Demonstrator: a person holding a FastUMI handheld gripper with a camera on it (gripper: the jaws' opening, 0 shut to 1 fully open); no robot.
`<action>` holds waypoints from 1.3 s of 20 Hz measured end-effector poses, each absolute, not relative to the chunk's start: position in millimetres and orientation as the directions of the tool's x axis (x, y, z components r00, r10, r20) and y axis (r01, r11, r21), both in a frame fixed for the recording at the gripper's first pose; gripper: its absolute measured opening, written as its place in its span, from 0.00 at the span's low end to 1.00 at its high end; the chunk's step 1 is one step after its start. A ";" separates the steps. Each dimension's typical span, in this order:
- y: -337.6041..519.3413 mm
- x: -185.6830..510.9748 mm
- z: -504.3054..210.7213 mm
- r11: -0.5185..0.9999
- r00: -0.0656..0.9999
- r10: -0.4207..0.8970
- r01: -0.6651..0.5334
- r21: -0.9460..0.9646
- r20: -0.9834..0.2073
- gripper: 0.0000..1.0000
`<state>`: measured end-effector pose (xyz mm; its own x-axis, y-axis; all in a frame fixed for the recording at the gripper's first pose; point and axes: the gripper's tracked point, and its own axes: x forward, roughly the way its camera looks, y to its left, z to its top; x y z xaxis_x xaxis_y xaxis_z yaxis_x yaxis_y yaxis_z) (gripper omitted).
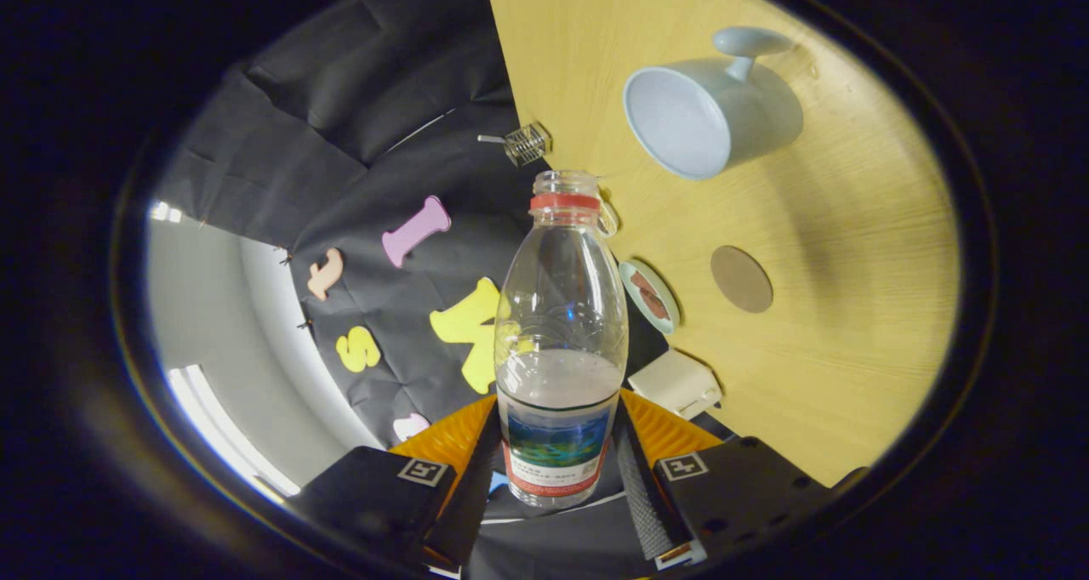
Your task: Take the bottle from table, then pour the juice into the cup, finally place the bottle on the coaster
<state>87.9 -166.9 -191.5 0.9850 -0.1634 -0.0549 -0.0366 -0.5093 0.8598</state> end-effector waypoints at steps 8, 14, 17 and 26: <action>-165.8 84.2 -197.8 -0.400 0.987 -0.151 -0.015 0.916 -0.050 0.75; -142.9 72.1 -196.7 -0.002 0.992 -0.080 0.095 0.995 -0.095 0.75; -136.3 66.3 -196.6 0.265 0.993 -0.063 0.113 0.958 -0.100 0.75; -135.2 65.4 -173.0 0.824 0.971 -0.200 0.240 0.514 -0.133 0.76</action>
